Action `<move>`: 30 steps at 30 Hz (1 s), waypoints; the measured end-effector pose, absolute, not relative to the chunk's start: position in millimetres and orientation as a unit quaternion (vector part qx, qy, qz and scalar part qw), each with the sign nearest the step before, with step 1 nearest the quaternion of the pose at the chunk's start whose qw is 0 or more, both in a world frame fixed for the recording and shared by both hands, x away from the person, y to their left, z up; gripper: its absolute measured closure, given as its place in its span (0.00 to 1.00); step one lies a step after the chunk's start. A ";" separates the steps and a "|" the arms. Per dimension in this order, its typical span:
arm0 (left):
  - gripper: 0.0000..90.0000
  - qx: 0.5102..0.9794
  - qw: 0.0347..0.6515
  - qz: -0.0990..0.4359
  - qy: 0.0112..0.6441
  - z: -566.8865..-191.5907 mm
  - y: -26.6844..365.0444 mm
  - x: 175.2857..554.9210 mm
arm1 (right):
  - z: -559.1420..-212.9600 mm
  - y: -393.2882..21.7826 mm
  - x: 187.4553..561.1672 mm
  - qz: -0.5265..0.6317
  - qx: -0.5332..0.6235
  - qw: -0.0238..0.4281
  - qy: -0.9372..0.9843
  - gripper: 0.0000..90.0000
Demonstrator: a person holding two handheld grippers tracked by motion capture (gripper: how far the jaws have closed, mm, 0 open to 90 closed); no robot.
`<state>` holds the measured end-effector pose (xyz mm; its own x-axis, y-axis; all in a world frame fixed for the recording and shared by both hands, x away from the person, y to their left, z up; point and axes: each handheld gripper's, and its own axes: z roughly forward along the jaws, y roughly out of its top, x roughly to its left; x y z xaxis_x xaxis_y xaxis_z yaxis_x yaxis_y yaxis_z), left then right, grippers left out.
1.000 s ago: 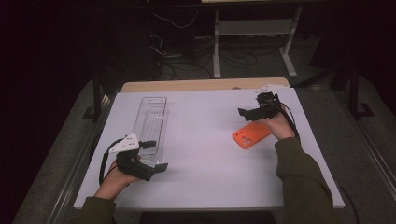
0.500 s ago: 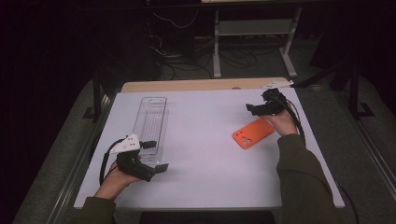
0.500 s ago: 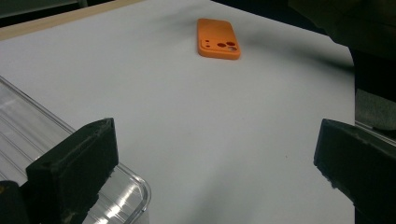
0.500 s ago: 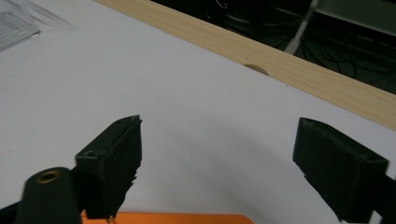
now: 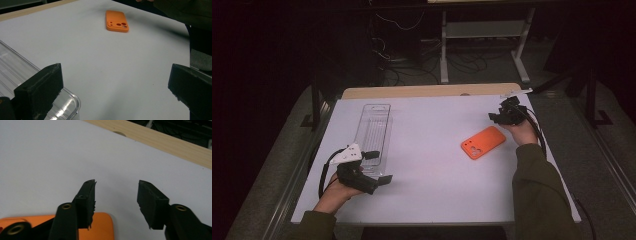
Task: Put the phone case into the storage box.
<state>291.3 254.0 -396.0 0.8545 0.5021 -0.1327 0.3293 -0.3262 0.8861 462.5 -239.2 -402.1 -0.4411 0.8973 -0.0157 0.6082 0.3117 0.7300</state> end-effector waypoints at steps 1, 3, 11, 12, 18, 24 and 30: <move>0.00 0.810 0.521 0.083 0.257 -396.0 253.9 291.2 | -403.7 -239.7 462.9 0.332 0.482 0.216 0.782 0.57; 0.00 0.808 0.523 0.082 0.260 -395.9 253.9 291.0 | -407.4 -241.9 463.0 0.323 0.482 0.214 0.786 0.63; 0.00 0.807 0.524 0.081 0.260 -396.1 254.8 291.3 | -422.0 -249.9 464.3 0.298 0.485 0.194 0.799 0.84; 0.00 0.807 0.524 0.081 0.259 -396.0 254.9 291.4 | -423.4 -250.6 464.3 0.295 0.486 0.190 0.800 0.86; 0.00 0.806 0.524 0.082 0.262 -396.3 254.9 291.2 | -429.2 -254.3 464.2 0.290 0.487 0.172 0.806 0.97; 0.00 0.805 0.525 0.082 0.264 -396.3 254.8 291.0 | -436.6 -256.7 464.1 0.277 0.487 0.158 0.813 0.98; 0.00 0.807 0.522 0.083 0.263 -396.2 254.7 291.1 | -440.8 -261.1 463.5 0.270 0.483 0.155 0.819 0.98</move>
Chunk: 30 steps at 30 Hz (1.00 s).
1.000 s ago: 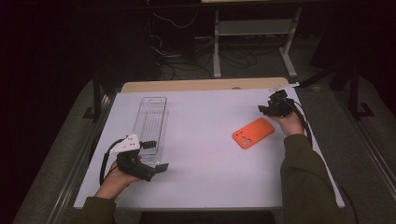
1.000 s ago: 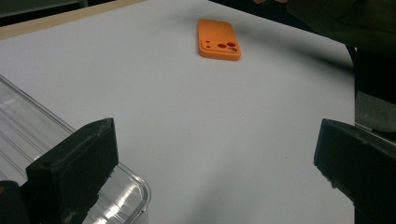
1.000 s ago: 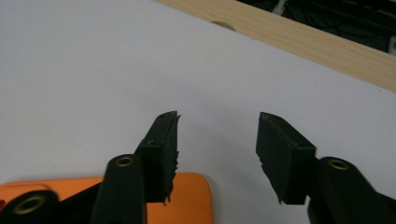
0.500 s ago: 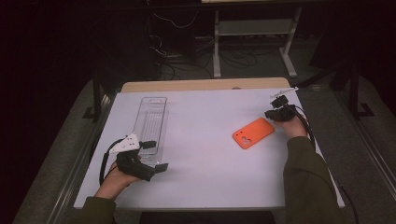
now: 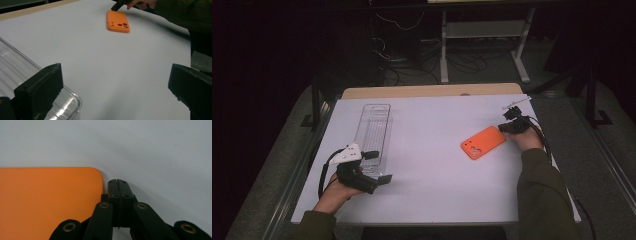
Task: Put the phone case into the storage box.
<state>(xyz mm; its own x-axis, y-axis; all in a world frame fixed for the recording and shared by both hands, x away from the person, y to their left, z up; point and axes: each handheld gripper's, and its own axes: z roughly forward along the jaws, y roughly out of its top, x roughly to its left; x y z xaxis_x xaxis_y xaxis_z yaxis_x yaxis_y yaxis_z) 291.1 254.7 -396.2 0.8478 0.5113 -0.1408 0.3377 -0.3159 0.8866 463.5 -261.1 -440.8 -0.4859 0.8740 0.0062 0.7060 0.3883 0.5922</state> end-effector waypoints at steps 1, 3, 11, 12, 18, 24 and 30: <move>0.00 0.807 0.522 0.084 0.262 -396.1 254.6 291.1 | -440.7 -261.7 463.2 0.272 0.483 0.153 0.818 0.98; 0.00 0.807 0.523 0.083 0.263 -396.2 254.4 291.0 | -440.7 -262.9 462.7 0.273 0.484 0.149 0.818 0.98; 0.00 0.807 0.521 0.084 0.263 -396.1 254.7 291.1 | -440.8 -265.3 461.1 0.279 0.484 0.139 0.818 0.98; 0.00 0.807 0.522 0.084 0.263 -396.0 254.6 291.1 | -440.8 -265.3 461.1 0.279 0.484 0.139 0.818 0.98; 0.00 0.807 0.521 0.085 0.264 -395.8 254.9 291.0 | -440.4 -261.5 459.0 0.278 0.481 0.133 0.821 0.98; 0.00 0.807 0.522 0.087 0.261 -395.3 254.8 291.4 | -439.4 -252.0 456.1 0.274 0.472 0.127 0.828 0.98; 0.00 0.806 0.523 0.087 0.262 -394.8 255.6 291.7 | -438.7 -242.1 453.7 0.273 0.462 0.121 0.835 0.98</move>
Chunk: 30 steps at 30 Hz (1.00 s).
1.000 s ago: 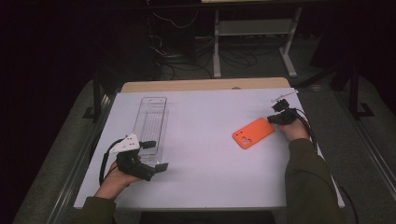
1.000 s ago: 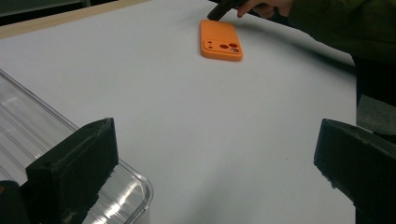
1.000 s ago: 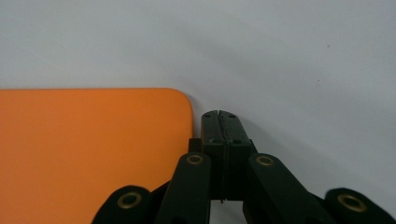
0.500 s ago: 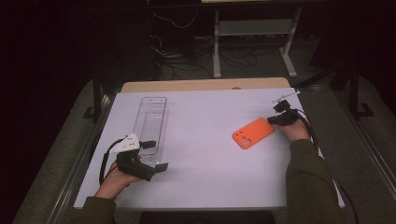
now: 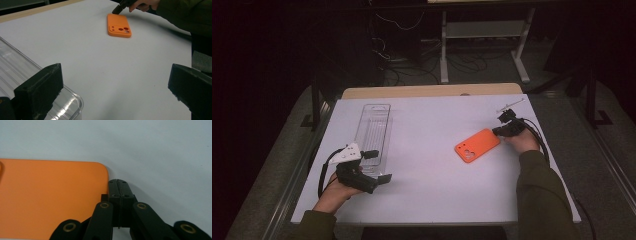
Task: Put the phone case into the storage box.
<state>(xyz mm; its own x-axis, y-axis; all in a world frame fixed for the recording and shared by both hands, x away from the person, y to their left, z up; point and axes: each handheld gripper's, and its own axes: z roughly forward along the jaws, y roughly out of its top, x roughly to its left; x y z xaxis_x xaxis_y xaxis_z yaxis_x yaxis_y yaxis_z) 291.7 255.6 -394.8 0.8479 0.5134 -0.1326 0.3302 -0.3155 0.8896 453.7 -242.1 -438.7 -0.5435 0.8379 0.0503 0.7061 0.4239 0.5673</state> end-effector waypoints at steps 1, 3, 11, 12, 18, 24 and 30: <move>0.00 0.807 0.523 0.088 0.261 -394.7 255.6 291.7 | -438.6 -240.2 453.2 0.272 0.461 0.121 0.836 0.98; 0.00 0.806 0.524 0.087 0.262 -394.8 255.5 291.7 | -438.3 -238.2 452.8 0.273 0.456 0.118 0.839 0.98; 0.00 0.806 0.524 0.087 0.261 -394.6 255.3 291.7 | -437.5 -223.4 448.6 0.270 0.436 0.113 0.851 0.98; 0.00 0.806 0.523 0.088 0.261 -394.4 255.4 291.7 | -437.3 -221.9 447.9 0.269 0.434 0.114 0.852 0.98; 0.00 0.807 0.523 0.087 0.261 -394.6 255.2 291.8 | -437.3 -213.5 444.5 0.272 0.422 0.103 0.859 0.98; 0.00 0.807 0.523 0.088 0.260 -394.1 254.9 291.7 | -435.8 -202.2 438.9 0.268 0.409 0.099 0.867 0.98; 0.00 0.807 0.523 0.088 0.259 -394.1 254.8 291.9 | -435.7 -191.4 434.5 0.264 0.387 0.102 0.878 0.98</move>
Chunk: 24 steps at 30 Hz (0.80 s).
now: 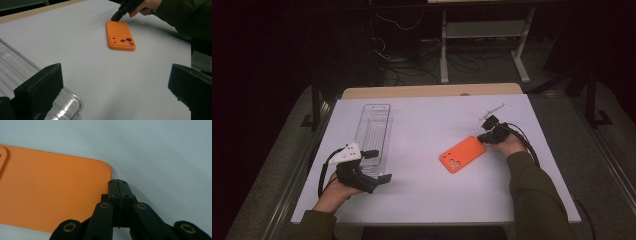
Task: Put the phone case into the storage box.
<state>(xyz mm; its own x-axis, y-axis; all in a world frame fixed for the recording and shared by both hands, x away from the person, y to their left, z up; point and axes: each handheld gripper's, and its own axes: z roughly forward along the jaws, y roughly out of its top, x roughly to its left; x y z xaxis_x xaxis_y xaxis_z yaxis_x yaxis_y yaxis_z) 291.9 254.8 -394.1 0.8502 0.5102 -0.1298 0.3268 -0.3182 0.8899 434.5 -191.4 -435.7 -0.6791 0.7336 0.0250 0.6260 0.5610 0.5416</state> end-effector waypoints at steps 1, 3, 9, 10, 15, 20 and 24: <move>0.00 0.807 0.523 0.087 0.260 -394.1 254.6 291.7 | -434.8 -189.3 433.5 0.262 0.388 0.099 0.878 0.98; 0.00 0.807 0.523 0.087 0.260 -394.0 254.6 291.7 | -435.2 -185.1 432.0 0.265 0.380 0.094 0.881 0.98; 0.00 0.807 0.524 0.086 0.260 -394.5 254.4 292.0 | -433.6 -170.9 426.6 0.261 0.368 0.086 0.888 0.98; 0.00 0.807 0.523 0.086 0.259 -394.4 254.2 292.0 | -433.8 -169.0 426.0 0.263 0.365 0.083 0.889 0.98; 0.00 0.807 0.524 0.087 0.259 -394.2 254.6 292.1 | -433.3 -156.2 421.6 0.262 0.348 0.079 0.897 0.98; 0.00 0.806 0.524 0.086 0.261 -394.3 254.7 292.1 | -432.5 -145.0 416.1 0.263 0.338 0.076 0.900 0.98; 0.00 0.806 0.524 0.087 0.260 -394.1 254.7 292.1 | -431.5 -135.5 411.0 0.262 0.326 0.070 0.906 0.98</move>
